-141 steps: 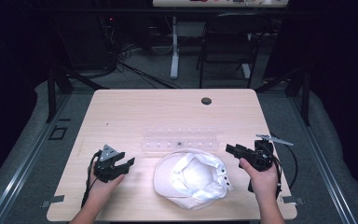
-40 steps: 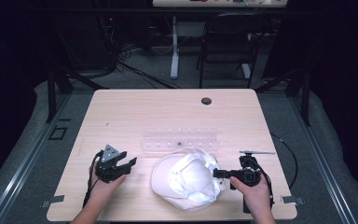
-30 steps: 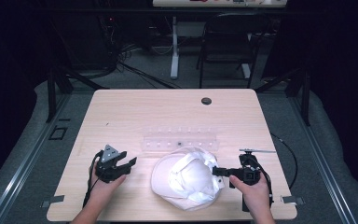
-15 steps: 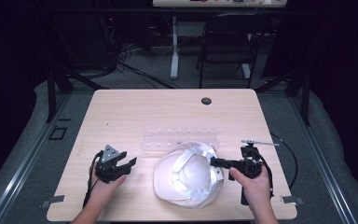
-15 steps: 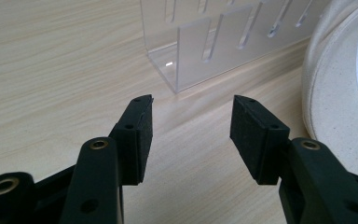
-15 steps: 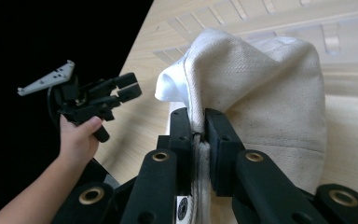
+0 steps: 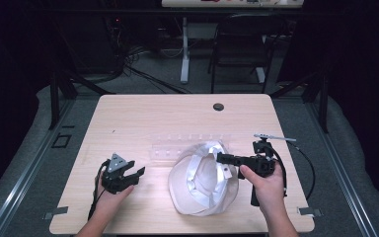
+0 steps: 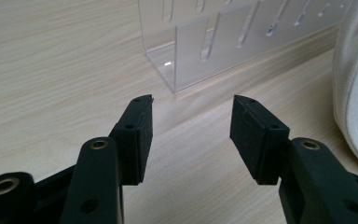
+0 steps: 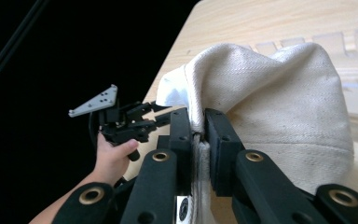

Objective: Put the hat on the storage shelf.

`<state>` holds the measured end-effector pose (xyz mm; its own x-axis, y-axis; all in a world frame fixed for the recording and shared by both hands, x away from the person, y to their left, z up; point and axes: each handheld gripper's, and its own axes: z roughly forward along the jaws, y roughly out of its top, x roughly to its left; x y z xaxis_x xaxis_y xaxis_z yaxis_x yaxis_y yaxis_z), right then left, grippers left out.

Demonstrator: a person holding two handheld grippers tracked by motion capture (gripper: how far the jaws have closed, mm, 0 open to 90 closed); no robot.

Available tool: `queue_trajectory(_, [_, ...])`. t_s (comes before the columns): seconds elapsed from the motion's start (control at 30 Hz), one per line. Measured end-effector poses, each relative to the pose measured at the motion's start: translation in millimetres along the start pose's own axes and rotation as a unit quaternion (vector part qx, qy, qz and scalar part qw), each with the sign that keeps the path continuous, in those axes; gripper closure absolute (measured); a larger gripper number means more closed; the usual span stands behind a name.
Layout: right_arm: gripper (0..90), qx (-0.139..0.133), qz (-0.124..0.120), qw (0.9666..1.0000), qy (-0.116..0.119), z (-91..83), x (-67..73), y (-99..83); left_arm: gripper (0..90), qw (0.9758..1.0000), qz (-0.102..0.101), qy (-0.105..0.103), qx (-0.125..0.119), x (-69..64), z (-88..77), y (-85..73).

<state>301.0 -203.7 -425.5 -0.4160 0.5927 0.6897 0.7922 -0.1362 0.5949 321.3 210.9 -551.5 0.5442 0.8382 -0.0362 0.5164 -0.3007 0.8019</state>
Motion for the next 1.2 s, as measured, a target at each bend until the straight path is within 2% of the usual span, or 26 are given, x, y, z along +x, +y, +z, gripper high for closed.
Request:
queue_trajectory(0.2, [82.4, -0.015, -0.009, 0.9998, 0.01, -4.4, 10.4, 5.6, 49.6, 1.0, 0.001, -0.001, 0.0, -1.4, 0.6, 0.0])
queue_trajectory(0.37, [82.5, -0.038, -0.012, 0.999, 0.022, -9.0, 15.6, 8.5, 49.7, 1.0, 0.006, -0.003, -0.001, -4.0, 1.0, 0.1])
queue_trajectory(0.6, [82.5, -0.065, -0.027, 0.9973, 0.018, -14.1, 22.2, 13.4, 49.6, 0.9999, 0.01, -0.013, -0.003, -9.9, 0.1, 1.3])
queue_trajectory(0.87, [82.5, -0.078, -0.039, 0.9961, 0.007, -15.9, 31.6, 27.5, 49.5, 0.9983, 0.036, -0.042, -0.015, -34.8, -2.7, 5.0])
queue_trajectory(1.1, [82.5, -0.076, -0.05, 0.9958, -0.007, -9.9, 46.6, 48.0, 50.0, 0.9953, 0.061, -0.068, -0.03, -53.9, -6.8, 8.2])
queue_trajectory(1.2, [82.5, -0.08, -0.052, 0.9954, -0.008, -6.2, 50.7, 57.0, 51.3, 0.9928, 0.077, -0.082, -0.04, -64.7, -10.7, 11.7])
